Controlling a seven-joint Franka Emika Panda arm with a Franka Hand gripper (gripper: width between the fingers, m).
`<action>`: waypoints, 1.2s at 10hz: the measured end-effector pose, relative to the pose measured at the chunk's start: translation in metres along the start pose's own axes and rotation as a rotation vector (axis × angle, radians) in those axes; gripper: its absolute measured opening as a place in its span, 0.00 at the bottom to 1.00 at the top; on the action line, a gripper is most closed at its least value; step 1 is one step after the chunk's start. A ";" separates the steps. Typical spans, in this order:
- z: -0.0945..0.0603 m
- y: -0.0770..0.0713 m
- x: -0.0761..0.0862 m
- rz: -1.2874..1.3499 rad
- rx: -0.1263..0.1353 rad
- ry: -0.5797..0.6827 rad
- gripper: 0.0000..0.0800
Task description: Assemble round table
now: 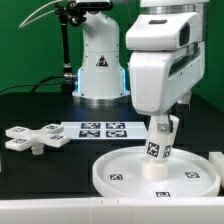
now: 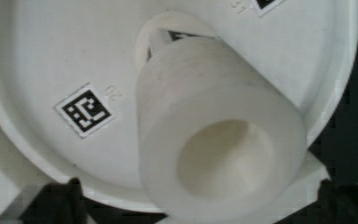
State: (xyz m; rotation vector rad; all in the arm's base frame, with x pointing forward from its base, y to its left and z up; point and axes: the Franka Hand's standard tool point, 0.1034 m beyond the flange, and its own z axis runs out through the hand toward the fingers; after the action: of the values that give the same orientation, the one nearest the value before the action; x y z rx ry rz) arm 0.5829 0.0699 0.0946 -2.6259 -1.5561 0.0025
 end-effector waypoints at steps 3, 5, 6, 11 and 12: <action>0.002 0.003 -0.008 -0.169 -0.002 -0.011 0.81; 0.003 0.004 -0.011 -0.297 -0.002 -0.018 0.81; 0.005 0.004 -0.012 -0.358 -0.002 -0.026 0.81; 0.009 0.004 -0.014 -0.538 -0.007 -0.047 0.81; 0.009 0.004 -0.014 -0.535 -0.006 -0.047 0.81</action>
Offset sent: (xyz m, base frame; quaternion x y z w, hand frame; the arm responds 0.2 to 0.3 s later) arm 0.0000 0.0000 0.0000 0.0000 0.0000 -0.1938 0.9810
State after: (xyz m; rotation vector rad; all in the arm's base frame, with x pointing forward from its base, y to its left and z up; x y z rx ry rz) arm 0.5789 0.0565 0.0846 -2.1417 -2.2190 0.0234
